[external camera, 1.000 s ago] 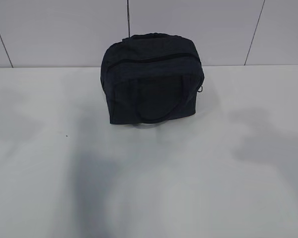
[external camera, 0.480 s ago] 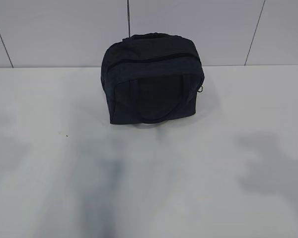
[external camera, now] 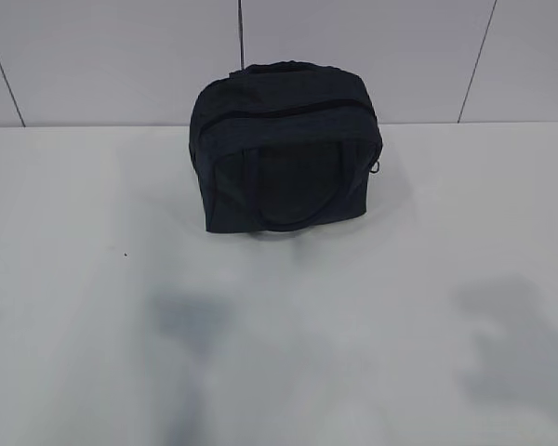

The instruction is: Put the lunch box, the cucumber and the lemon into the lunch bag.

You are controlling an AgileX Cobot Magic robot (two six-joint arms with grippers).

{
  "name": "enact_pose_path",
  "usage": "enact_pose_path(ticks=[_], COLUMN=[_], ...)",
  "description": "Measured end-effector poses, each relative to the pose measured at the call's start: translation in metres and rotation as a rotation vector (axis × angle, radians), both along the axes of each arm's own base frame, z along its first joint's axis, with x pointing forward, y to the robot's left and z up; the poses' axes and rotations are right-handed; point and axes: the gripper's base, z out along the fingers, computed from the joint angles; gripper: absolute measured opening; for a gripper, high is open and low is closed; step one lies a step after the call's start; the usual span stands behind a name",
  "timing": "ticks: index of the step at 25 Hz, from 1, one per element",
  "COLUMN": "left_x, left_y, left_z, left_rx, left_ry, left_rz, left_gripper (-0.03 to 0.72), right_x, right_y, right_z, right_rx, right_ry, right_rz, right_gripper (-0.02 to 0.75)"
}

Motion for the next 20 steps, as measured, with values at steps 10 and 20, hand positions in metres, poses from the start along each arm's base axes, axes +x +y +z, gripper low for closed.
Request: enact_pose_path(ticks=[10,20], left_x=[-0.046,-0.066], left_y=[0.016,0.025], left_z=[-0.001,-0.03], left_rx=[0.022,0.022], left_ry=[-0.083,-0.052], left_rz=[0.103,0.188], left_gripper=[0.345,0.345], right_x=[-0.025,-0.034], right_y=[-0.001,-0.002], right_z=[-0.016,-0.021], right_rx=[0.025,0.02], right_ry=[-0.081,-0.052], right_rz=[-0.008,-0.012], right_gripper=[0.377,0.377])
